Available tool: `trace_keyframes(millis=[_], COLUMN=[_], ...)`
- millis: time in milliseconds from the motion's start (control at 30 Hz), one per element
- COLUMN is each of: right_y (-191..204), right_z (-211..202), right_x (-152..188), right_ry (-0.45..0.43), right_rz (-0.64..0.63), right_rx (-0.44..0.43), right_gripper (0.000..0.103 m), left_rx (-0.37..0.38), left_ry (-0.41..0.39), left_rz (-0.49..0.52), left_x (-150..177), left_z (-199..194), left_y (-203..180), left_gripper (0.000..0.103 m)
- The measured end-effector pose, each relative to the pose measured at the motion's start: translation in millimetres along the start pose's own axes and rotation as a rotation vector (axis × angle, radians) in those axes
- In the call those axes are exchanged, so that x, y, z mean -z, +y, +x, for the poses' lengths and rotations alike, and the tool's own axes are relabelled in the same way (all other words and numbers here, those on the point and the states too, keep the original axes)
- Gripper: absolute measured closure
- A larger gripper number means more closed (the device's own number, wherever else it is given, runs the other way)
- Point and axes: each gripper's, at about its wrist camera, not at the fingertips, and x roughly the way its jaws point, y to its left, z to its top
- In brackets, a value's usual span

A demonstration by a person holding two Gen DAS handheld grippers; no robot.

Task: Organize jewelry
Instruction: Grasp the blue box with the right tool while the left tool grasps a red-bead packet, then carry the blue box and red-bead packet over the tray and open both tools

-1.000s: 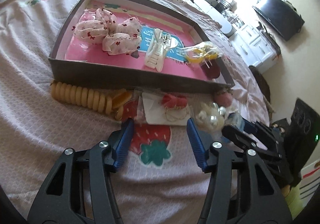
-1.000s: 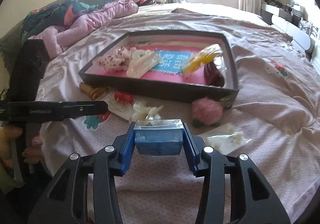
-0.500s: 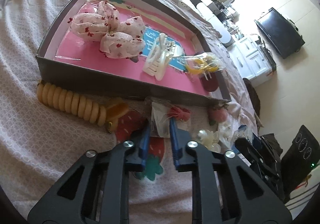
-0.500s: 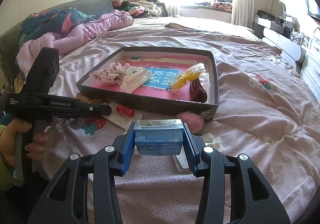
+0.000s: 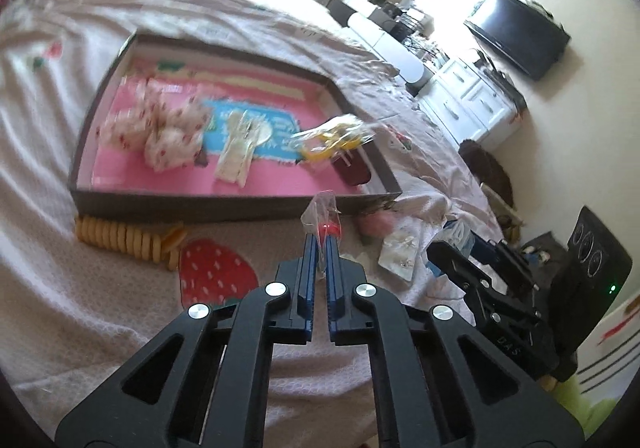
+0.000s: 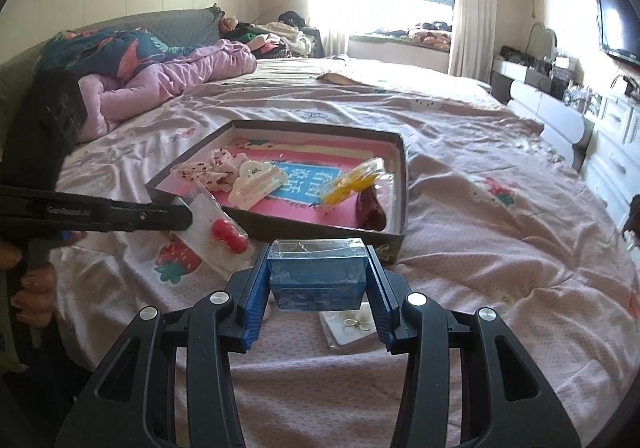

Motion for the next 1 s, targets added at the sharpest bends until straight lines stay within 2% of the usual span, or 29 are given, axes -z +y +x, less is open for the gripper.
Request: trace_keyframes(millis=[233, 400, 700, 1000], right_y=[-6.3, -12.5, -19.8, -22.2], right_z=[-8.2, -17.3, -32.6, -36.6], right_x=[-2.1, -5.5, -16.9, -42.0], right_ry=[-0.032, -0.062, -0.115, -0.154], right_rz=[0.020, 0.043, 0.062, 0.070], right_rx=[0.024, 0.039, 0.065, 0.058], right_gripper=[0.061, 0.061, 0.061, 0.061], left_rx=[-0.054, -0.063, -0.082, -0.116], left_ry=[-0.057, -0.091, -0.143, -0.217], left_rz=[0.146, 0.190, 0.186, 0.185], left_x=[-6.7, -12.8, -37.2, -68.0], left_z=[-10.8, -15.1, -33.8, -53.8], left_y=[-34.1, -47.2, -38.0, -26.7], left_gripper=[0.103, 0.103, 0.103, 0.103])
